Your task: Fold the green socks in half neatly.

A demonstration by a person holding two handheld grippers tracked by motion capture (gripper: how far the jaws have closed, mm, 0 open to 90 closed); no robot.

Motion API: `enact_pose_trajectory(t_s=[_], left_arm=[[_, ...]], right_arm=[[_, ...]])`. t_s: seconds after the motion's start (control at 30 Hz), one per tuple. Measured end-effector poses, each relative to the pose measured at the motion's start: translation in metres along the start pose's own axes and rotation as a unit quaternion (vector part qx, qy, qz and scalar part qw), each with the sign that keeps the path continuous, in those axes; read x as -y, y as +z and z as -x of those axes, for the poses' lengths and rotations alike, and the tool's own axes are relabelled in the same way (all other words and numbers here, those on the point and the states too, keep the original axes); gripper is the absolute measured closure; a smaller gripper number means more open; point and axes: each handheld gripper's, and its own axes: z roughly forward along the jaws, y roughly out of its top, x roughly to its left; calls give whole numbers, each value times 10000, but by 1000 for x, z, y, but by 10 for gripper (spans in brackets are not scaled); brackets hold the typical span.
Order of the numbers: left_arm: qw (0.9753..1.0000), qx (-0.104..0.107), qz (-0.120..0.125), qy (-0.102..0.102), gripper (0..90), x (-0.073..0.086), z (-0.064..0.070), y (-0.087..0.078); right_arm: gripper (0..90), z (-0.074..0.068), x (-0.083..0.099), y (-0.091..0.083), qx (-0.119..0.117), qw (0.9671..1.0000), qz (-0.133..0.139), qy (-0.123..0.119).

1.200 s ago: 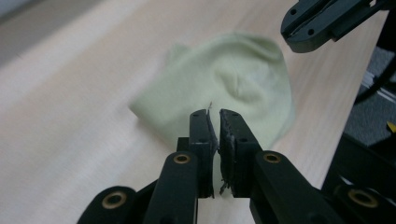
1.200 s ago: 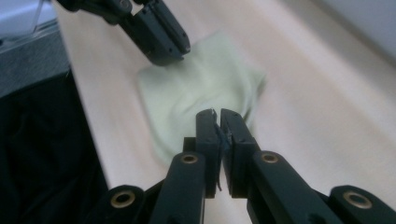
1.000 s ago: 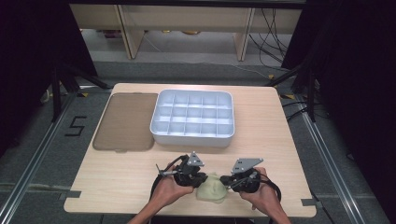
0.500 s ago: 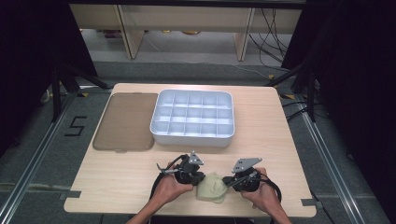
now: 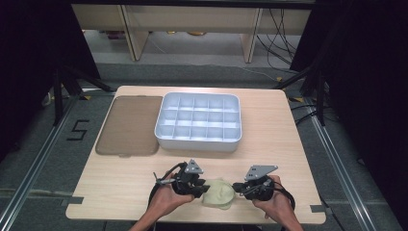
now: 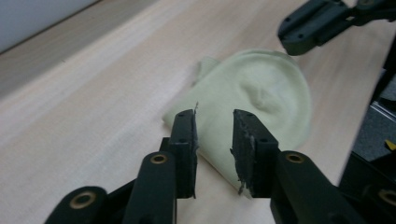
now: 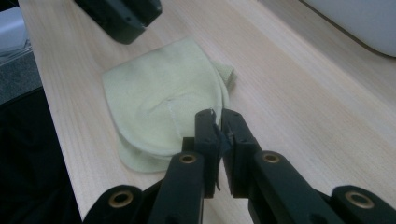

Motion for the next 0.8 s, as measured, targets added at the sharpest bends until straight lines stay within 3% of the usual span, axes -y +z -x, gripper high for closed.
enact_pose_trajectory(t_s=[0.1,0.2,0.23,0.47,0.57,0.63,0.8], left_arm=[[9999,81,-110,-48,601,3,2,-1],[9988,151,-467,14,548,7,1,0],[9986,193,-408,-280,542,10,4,4],[9966,283,-607,-483,485,12,1,8],[9953,316,-564,-718,485,13,0,10],[9950,328,-511,-789,487,13,1,10],[9948,303,-623,-749,516,13,0,12]], right_arm=[[853,-1,0,1,-37,10000,10,6],[841,-2,0,0,-24,10000,46,-20],[839,-1,0,0,-47,10000,75,-46],[823,-1,1,-2,-89,9999,113,-62],[818,-2,1,-3,-27,9999,130,-74],[818,-2,1,-4,-39,9999,96,-31],[811,-3,1,-4,-22,10000,76,-21]])
